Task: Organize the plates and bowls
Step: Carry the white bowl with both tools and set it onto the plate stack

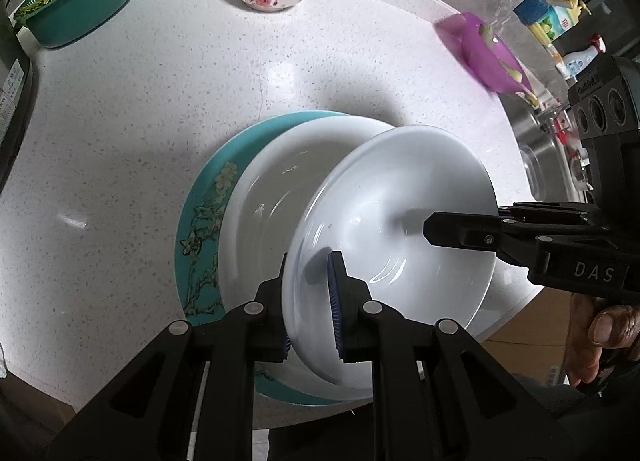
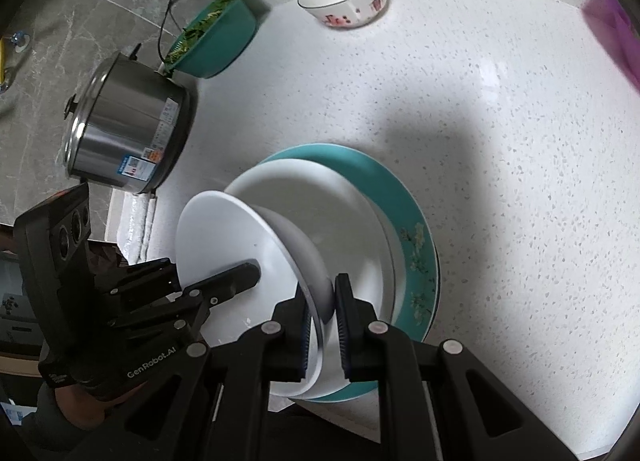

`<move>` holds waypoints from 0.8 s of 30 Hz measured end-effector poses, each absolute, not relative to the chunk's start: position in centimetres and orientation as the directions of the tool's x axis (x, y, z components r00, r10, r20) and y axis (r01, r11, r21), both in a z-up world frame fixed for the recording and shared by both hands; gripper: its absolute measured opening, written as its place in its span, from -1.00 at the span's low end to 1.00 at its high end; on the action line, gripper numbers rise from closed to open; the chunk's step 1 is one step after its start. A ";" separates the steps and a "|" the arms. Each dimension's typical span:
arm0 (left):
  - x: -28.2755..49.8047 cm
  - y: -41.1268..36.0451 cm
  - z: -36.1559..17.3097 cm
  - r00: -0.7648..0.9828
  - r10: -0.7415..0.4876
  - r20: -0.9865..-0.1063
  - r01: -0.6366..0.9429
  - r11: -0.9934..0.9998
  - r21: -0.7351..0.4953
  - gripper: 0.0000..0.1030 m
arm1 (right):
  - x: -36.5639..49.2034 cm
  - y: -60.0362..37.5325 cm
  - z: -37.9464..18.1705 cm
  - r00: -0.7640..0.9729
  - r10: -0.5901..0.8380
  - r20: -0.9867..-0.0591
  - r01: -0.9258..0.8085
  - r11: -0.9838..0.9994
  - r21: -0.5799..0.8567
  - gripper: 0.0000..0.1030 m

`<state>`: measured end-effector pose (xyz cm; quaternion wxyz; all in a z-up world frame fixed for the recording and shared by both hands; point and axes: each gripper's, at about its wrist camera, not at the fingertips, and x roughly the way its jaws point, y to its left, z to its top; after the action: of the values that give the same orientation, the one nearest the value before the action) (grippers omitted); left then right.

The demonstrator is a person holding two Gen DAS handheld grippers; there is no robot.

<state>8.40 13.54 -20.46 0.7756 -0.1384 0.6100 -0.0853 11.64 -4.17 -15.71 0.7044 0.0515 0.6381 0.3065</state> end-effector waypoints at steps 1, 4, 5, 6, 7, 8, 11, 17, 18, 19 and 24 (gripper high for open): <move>8.6 13.5 -20.6 0.239 -0.299 -0.924 -0.038 0.948 -0.317 -0.73 | 11.6 -4.1 -15.9 -0.003 0.495 -0.869 -0.365 0.808 0.462 -0.73; 8.9 13.4 -21.1 0.235 -0.289 -0.928 -0.041 0.951 -0.307 -0.73 | 11.7 -3.9 -16.3 -0.006 0.485 -0.875 -0.369 0.812 0.453 -0.73; 8.9 13.4 -21.1 0.238 -0.284 -0.929 -0.041 0.953 -0.302 -0.73 | 11.7 -3.8 -16.5 -0.006 0.483 -0.876 -0.370 0.813 0.450 -0.73; 9.0 13.3 -21.1 0.241 -0.274 -0.931 -0.039 0.956 -0.291 -0.73 | 11.7 -3.7 -16.7 -0.006 0.478 -0.878 -0.374 0.813 0.445 -0.75; 9.2 13.3 -21.2 0.242 -0.266 -0.933 -0.037 0.958 -0.283 -0.72 | 11.8 -3.6 -16.8 -0.003 0.475 -0.880 -0.379 0.814 0.441 -0.75; 9.3 13.3 -21.2 0.245 -0.263 -0.933 -0.038 0.959 -0.280 -0.73 | 11.8 -3.5 -16.9 -0.001 0.470 -0.883 -0.384 0.815 0.434 -0.75; 9.3 13.0 -21.3 0.261 -0.244 -0.934 -0.041 0.964 -0.264 -0.72 | 11.7 -3.2 -16.9 0.014 0.451 -0.893 -0.409 0.817 0.406 -0.78; 9.3 13.1 -21.2 0.295 -0.229 -0.928 -0.055 0.965 -0.255 -0.70 | 11.4 -2.6 -17.1 0.033 0.419 -0.907 -0.450 0.817 0.361 -0.79; 9.1 13.2 -21.2 0.303 -0.231 -0.925 -0.052 0.965 -0.258 -0.66 | 11.2 -2.4 -17.1 0.035 0.410 -0.912 -0.459 0.817 0.350 -0.79; 9.0 13.1 -21.1 0.312 -0.231 -0.922 -0.049 0.965 -0.258 -0.61 | 11.1 -2.3 -17.2 0.036 0.403 -0.914 -0.464 0.817 0.342 -0.79; 8.6 13.4 -20.5 0.355 -0.252 -0.900 -0.055 0.956 -0.289 -0.29 | 10.9 -2.0 -17.4 0.043 0.386 -0.921 -0.477 0.818 0.321 -0.85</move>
<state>8.58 13.42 -20.53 0.8117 -0.1358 0.5648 -0.0606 10.93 -1.97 -17.43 0.7213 -0.0363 0.6235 0.2993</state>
